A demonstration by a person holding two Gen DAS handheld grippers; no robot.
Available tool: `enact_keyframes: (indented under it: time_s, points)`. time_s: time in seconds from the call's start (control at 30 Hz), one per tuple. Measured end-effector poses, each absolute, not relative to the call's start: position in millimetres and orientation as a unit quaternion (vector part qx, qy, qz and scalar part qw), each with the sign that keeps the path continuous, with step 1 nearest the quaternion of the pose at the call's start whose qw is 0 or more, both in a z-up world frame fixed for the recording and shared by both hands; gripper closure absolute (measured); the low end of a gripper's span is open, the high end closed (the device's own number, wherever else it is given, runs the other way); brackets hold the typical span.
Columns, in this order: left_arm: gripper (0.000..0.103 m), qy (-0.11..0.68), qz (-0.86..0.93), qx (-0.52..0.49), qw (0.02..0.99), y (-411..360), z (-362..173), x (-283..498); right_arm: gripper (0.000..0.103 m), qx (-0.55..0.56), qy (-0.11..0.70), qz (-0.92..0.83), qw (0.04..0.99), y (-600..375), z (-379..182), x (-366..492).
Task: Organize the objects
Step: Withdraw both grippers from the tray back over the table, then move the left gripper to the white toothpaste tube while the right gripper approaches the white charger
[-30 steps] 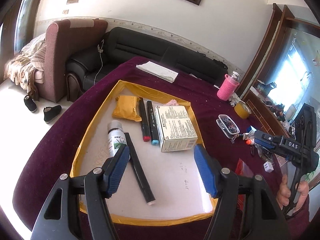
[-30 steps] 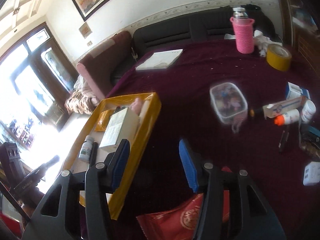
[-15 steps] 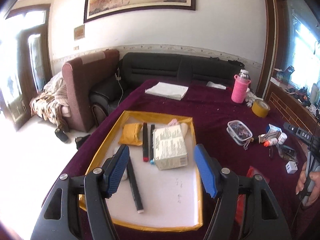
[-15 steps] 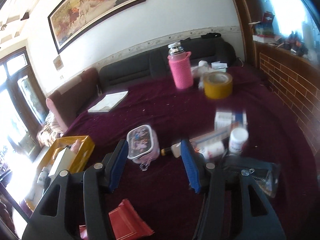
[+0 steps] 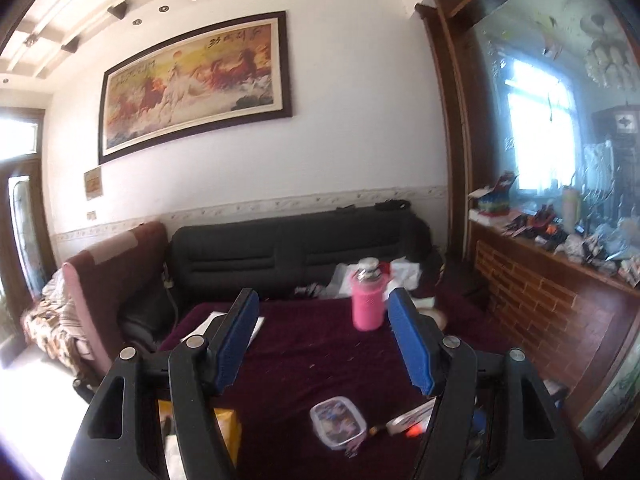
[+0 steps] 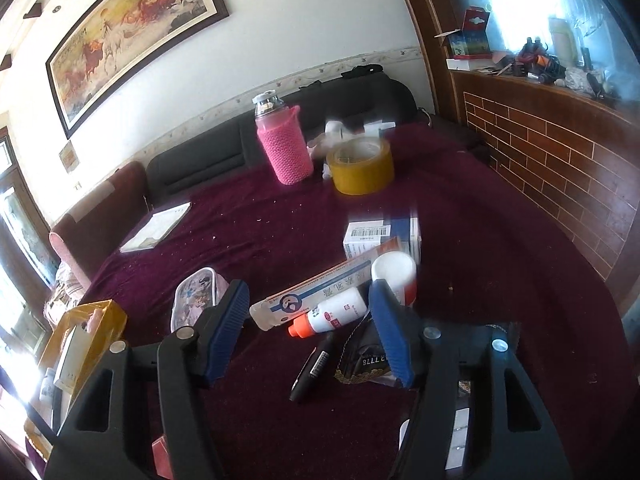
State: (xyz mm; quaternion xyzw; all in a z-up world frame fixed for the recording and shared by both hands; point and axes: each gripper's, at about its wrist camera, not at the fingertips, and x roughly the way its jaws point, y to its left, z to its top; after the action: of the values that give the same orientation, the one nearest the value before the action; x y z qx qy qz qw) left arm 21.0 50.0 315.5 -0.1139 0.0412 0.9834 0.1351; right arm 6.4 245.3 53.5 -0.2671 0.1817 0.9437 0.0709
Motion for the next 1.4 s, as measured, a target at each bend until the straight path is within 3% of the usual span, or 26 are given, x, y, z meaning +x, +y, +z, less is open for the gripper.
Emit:
enact_keyframes:
  time_s: [0.2,0.33,0.4,0.53,0.73,0.87,1.0,1.2,1.4]
  points:
    - [0.042,-0.023,0.959,-0.106,0.261,86,439,26,0.042,-0.28,0.185,0.939,0.076,249,46,3]
    - [0.042,-0.066,0.938,-0.146,0.307,60,476,28,0.042,-0.285,0.165,0.939,0.096,247,43,0]
    - [0.037,-0.083,0.929,-0.168,0.321,36,476,26,0.042,-0.285,0.16,0.939,0.109,247,43,0]
    - [0.035,-0.09,0.919,-0.201,0.326,-19,434,21,0.042,-0.267,0.151,0.942,0.139,248,47,5]
    - [0.035,-0.119,0.871,-0.306,0.364,-93,314,-9,0.041,-0.268,0.118,0.935,0.2,239,87,64]
    - [0.035,-0.122,0.864,-0.331,0.36,-124,250,-29,0.027,-0.299,0.098,0.919,0.239,228,117,119]
    - [0.035,-0.132,0.847,-0.368,0.36,-133,194,-30,0.026,-0.326,0.075,0.902,0.272,212,120,140]
    - [0.035,-0.122,0.848,-0.397,0.33,-133,133,9,0.026,-0.388,0.114,0.89,0.213,209,89,101]
    - [0.035,-0.108,0.837,-0.419,0.335,-114,96,50,0.026,-0.412,0.199,0.865,0.207,267,57,83]
